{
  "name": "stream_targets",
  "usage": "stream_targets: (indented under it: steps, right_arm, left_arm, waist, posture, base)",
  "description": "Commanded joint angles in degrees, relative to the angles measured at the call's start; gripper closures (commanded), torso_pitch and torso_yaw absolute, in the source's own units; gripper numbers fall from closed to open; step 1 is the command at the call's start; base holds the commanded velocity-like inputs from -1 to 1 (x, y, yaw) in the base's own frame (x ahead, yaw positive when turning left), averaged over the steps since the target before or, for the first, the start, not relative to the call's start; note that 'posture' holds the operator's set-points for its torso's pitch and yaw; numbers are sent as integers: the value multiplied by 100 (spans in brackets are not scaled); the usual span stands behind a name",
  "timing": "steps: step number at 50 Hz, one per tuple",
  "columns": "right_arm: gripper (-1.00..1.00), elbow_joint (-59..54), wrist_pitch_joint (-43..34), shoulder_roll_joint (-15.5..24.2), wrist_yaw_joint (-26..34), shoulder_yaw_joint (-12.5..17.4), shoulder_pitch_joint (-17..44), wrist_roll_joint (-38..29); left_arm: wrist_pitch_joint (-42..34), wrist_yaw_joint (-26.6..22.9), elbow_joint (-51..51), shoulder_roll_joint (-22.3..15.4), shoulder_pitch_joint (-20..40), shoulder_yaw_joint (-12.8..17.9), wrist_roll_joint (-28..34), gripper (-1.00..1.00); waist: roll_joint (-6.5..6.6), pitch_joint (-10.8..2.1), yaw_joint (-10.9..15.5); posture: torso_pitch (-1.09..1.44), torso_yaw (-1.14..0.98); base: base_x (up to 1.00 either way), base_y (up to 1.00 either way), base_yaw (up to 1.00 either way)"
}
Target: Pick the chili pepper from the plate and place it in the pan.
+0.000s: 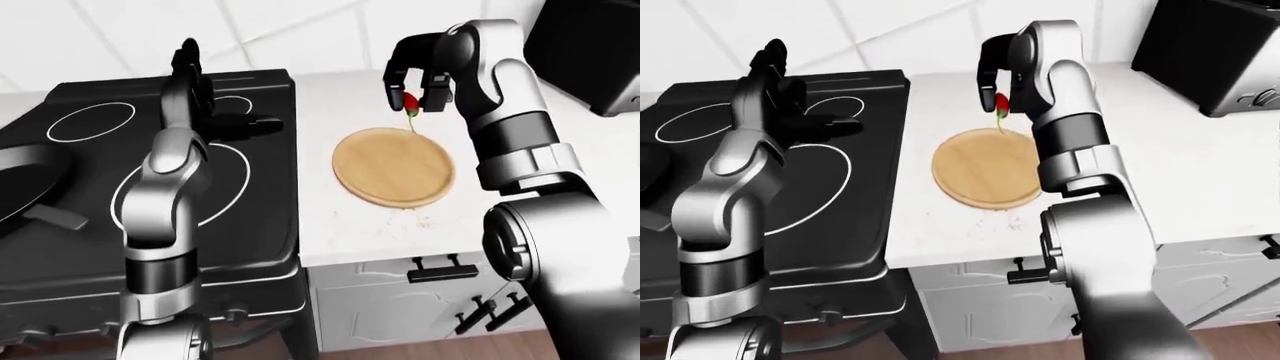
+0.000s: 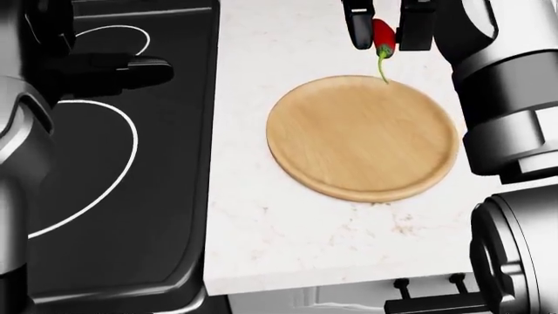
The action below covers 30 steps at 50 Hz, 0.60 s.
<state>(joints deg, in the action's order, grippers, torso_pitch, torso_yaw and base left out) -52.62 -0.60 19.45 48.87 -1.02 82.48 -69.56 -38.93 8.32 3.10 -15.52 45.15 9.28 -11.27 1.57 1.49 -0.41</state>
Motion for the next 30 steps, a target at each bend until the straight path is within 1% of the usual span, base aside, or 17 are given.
stream_targets:
  steps: [1,8,12,15,16,18,20,21,22,24,25,28,29,30]
  right_arm:
    - [100,259,-18,72,-91,55,283,-12]
    - [100,265,-16,82,-71,59,256,-45]
    - [100,268,-19,81,-101,63,235,-50]
    - [100,259,-26,80,-103,65,235,-51]
    - [100,260,-28,78,-99,61,236,-55]
    - [100,250,-28,80,-117,69,230,-46]
    - [100,249,-21,83,-133,66,218,-47]
    - [100,253,-28,81,-121,69,230,-43]
    - [100,261,-30,82,-119,69,226,-42]
    - [100,261,-37,85,-133,70,220,-45]
    - [100,272,-40,85,-125,69,216,-44]
    - [100,261,-43,85,-131,68,209,-45]
    - [100,259,-41,90,-133,68,204,-46]
    - [100,267,-44,93,-116,67,211,-47]
  left_arm:
    - [177,-8,227,-66,210,47,13,-100]
    - [224,-47,180,-57,198,44,30,-100]
    - [196,-51,213,-61,199,53,25,-100]
    - [192,-52,216,-61,201,50,27,-100]
    - [188,-53,222,-61,202,51,26,-100]
    - [187,-52,223,-58,198,48,30,-100]
    - [168,-50,241,-59,204,53,25,-100]
    - [175,-51,245,-57,197,49,28,-100]
    - [172,-51,249,-55,198,48,27,-100]
    - [177,-53,244,-54,199,47,30,-100]
    - [182,-55,240,-53,198,44,33,-100]
    - [175,-57,242,-52,203,42,35,-100]
    - [184,-59,229,-51,200,41,40,-100]
    - [174,-59,238,-51,207,44,36,-100]
  waist:
    - [-4,-202,0]
    - [2,-148,-1]
    - [-26,-126,-6]
    - [-101,-105,-24]
    - [-143,-105,-25]
    - [-270,-109,-22]
    - [-196,-163,-15]
    - [-214,-156,-3]
    - [-214,-186,3]
    - [-187,-190,28]
    - [-155,-167,38]
    - [-21,-105,52]
    - [45,-102,51]
    - [137,-111,43]
  posture:
    - [0,0]
    - [0,0]
    - [0,0]
    - [0,0]
    - [0,0]
    - [0,0]
    - [0,0]
    - [0,0]
    - [0,0]
    - [0,0]
    - [0,0]
    - [0,0]
    - [0,0]
    - [0,0]
  base:
    - [-14,0,0]
    - [-13,0,0]
    - [-14,0,0]
    - [-14,0,0]
    - [-14,0,0]
    - [-14,0,0]
    - [-14,0,0]
    - [-16,0,0]
    - [-14,0,0]
    - [-14,0,0]
    - [-15,0,0]
    - [-14,0,0]
    - [-14,0,0]
    - [-13,0,0]
